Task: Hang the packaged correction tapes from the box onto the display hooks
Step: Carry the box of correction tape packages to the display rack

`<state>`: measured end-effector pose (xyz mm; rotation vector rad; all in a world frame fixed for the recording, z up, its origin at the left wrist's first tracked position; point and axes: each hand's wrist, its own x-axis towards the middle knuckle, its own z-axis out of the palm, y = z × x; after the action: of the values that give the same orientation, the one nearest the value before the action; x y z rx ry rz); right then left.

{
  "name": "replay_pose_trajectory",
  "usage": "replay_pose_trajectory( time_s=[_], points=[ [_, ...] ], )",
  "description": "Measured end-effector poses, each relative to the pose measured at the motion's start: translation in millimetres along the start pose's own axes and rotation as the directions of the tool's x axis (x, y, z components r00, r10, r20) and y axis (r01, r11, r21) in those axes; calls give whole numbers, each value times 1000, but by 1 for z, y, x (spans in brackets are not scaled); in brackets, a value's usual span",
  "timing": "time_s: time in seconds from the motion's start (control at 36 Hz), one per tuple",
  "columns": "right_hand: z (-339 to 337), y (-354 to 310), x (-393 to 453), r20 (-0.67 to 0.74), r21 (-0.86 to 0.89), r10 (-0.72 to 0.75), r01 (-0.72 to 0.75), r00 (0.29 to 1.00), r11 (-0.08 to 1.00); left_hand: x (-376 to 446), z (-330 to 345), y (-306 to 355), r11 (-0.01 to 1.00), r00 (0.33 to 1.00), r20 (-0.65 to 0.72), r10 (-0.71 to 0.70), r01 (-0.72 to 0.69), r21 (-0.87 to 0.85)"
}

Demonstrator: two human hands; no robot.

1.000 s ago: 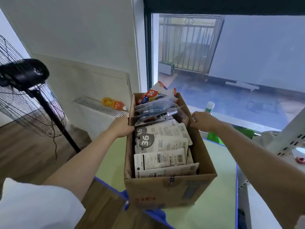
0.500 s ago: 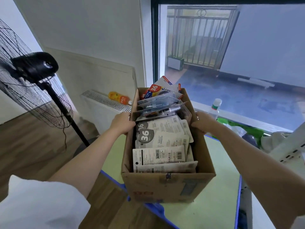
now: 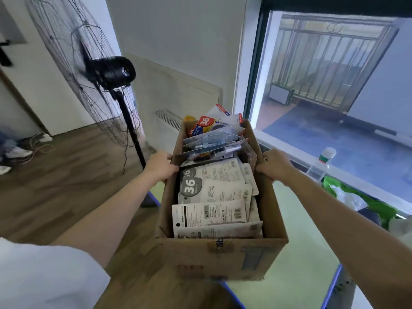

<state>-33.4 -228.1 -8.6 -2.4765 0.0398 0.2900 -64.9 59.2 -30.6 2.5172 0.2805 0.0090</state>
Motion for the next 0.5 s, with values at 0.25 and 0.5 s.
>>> replay_pose_trajectory(
  time_s=[0.25,0.5],
  points=[
    [57,-67,-16,142,-18,-227,232,963,973,-75,-48,-76,968,957,-157,-243,250,23],
    [145,-152,-49,342,-2,-447,476,827,879,-175,-101,-165,864,825,-265,-499,498,-79]
  ],
)
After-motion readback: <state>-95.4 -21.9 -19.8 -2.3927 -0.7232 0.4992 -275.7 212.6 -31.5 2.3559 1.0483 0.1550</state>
